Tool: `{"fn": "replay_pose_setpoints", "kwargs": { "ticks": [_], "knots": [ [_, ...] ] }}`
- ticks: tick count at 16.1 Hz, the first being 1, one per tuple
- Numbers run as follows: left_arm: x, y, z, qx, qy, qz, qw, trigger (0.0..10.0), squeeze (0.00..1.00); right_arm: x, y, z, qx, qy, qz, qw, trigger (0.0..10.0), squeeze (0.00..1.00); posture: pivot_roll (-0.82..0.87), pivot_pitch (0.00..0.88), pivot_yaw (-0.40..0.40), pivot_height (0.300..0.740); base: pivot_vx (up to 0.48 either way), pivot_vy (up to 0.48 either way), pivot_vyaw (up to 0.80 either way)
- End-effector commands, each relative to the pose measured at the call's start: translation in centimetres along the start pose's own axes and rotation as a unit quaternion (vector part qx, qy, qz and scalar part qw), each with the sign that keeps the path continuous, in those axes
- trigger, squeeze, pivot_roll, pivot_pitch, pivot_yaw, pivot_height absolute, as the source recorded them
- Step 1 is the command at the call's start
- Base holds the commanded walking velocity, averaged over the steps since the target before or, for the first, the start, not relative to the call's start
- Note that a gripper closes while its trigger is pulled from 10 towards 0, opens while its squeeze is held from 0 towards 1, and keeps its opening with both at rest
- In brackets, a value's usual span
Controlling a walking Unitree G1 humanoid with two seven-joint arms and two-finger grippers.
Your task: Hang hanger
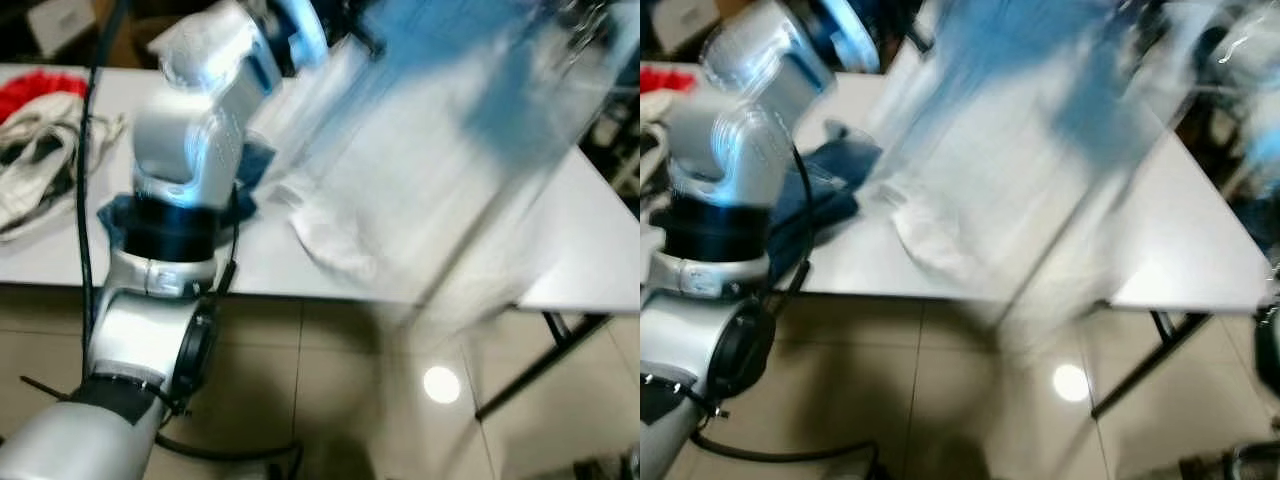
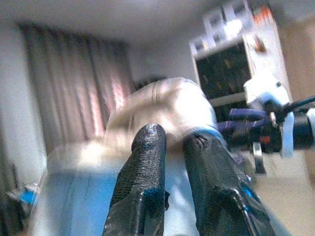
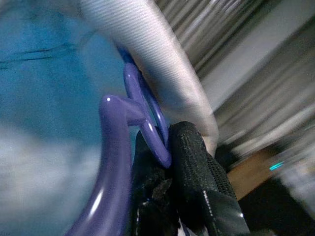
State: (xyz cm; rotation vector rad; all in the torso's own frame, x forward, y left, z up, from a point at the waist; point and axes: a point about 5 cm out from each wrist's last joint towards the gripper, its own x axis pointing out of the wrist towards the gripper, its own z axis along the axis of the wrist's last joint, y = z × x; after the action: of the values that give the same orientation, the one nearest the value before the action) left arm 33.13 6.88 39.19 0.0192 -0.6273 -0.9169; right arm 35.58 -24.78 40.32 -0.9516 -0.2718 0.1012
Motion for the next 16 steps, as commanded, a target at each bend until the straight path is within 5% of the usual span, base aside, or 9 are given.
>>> {"fn": "replay_pose_setpoints", "kwargs": {
  "ticks": [1, 3, 4, 7, 8, 9, 10, 13, 16],
  "knots": [
    [0.0, 0.9, 2.3, 0.004, -0.050, 0.031, 0.998, 10.0, 0.00, -0.6, -3.6, 2.3, -0.049, -0.077, -0.113, 0.989, 10.0, 0.00, -0.06, 0.000, -0.036, 0.740, 0.398, 0.000, 0.00],
    [0.0, 1.1, 2.5, -0.001, -0.057, 0.044, 0.997, 10.0, 0.00, -0.6, -3.9, 3.2, -0.060, -0.123, -0.109, 0.985, 10.0, 0.00, -0.06, 0.000, -0.036, 0.740, 0.401, 0.000, 0.00],
    [0.0, 0.8, 1.5, -0.015, -0.045, 0.051, 0.998, 10.0, 0.00, 0.1, -1.0, 1.7, -0.038, -0.126, -0.020, 0.991, 10.0, 0.00, -0.06, 0.000, -0.029, 0.740, 0.405, 0.000, 0.00],
    [-0.1, -0.6, -2.3, -0.038, 0.009, 0.049, 0.998, 10.0, 0.00, -0.5, 4.6, -2.3, -0.041, -0.092, 0.097, 0.990, 10.0, 0.00, -0.06, 0.000, -0.025, 0.740, 0.380, 0.000, 0.00],
    [-1.1, -2.8, -7.6, -0.068, 0.086, 0.047, 0.993, 10.0, 0.00, -2.6, 9.1, -5.0, -0.001, -0.073, 0.178, 0.981, 10.0, 0.00, -0.07, 0.000, -0.019, 0.740, 0.322, 0.000, 0.00],
    [-1.4, -3.4, -8.9, -0.070, 0.107, 0.047, 0.991, 10.0, 0.00, -3.2, 10.2, -5.5, 0.007, -0.074, 0.201, 0.977, 10.0, 0.00, -0.07, 0.000, -0.016, 0.740, 0.322, 0.000, 0.00],
    [-2.7, -5.0, -11.9, -0.083, 0.153, 0.048, 0.984, 10.0, 0.00, -5.5, 13.2, -5.9, 0.043, -0.080, 0.252, 0.963, 10.0, 0.00, -0.09, 0.000, 0.003, 0.740, 0.244, 0.000, 0.00],
    [-4.2, -6.8, -13.9, -0.101, 0.183, 0.044, 0.977, 10.0, 0.00, -9.4, 16.4, -5.5, 0.098, -0.077, 0.288, 0.950, 10.0, 0.00, -0.11, 0.000, 0.029, 0.740, 0.000, 0.000, 0.00],
    [-5.8, -6.4, -14.9, -0.098, 0.213, 0.064, 0.970, 10.0, 0.00, -10.7, 16.6, -5.3, 0.164, -0.053, 0.229, 0.958, 10.0, 0.00, -0.11, 0.000, 0.048, 0.740, 0.000, 0.000, 0.00]
  ]
}}
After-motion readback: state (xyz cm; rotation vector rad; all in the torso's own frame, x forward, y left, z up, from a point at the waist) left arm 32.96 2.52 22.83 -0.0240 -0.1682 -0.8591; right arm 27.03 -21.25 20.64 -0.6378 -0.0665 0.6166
